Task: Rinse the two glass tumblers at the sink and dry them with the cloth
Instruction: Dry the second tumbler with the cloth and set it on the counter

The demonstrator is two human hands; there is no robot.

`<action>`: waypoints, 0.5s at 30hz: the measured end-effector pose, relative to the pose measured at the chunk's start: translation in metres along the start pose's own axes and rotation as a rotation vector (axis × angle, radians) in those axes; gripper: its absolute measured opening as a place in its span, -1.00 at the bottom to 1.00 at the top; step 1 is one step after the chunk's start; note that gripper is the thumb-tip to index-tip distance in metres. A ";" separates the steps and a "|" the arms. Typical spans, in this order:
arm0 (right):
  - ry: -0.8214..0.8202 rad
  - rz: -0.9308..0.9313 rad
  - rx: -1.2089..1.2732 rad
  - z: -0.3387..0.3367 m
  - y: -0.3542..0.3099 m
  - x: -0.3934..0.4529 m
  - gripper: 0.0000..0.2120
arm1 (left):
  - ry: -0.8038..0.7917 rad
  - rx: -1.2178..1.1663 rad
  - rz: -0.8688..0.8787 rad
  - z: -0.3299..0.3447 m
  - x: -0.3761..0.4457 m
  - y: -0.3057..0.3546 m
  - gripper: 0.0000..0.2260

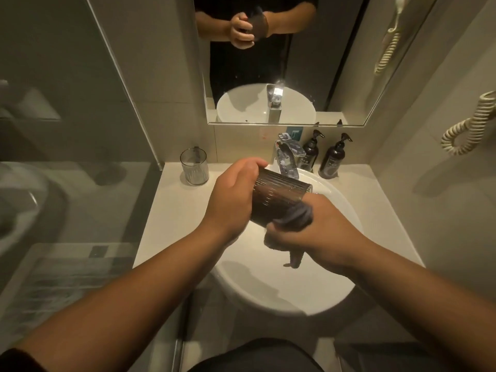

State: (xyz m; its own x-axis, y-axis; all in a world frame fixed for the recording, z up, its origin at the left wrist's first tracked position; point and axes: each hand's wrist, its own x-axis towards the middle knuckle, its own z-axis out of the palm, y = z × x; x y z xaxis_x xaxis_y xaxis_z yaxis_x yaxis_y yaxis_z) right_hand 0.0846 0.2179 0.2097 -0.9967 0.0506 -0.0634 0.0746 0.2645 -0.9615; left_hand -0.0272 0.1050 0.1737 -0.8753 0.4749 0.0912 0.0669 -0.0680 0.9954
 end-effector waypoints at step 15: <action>-0.277 -0.268 -1.005 -0.012 -0.006 -0.002 -0.82 | -0.305 -0.139 -0.365 -0.007 -0.002 0.029 -0.51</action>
State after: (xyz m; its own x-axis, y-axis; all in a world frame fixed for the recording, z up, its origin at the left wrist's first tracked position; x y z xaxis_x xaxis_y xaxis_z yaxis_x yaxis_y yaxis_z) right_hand 0.0869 0.2274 0.2187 -0.9477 -0.3128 -0.0632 -0.2808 0.9115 -0.3007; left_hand -0.0274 0.0960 0.2023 -0.6483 0.7232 -0.2382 -0.3008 0.0441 0.9527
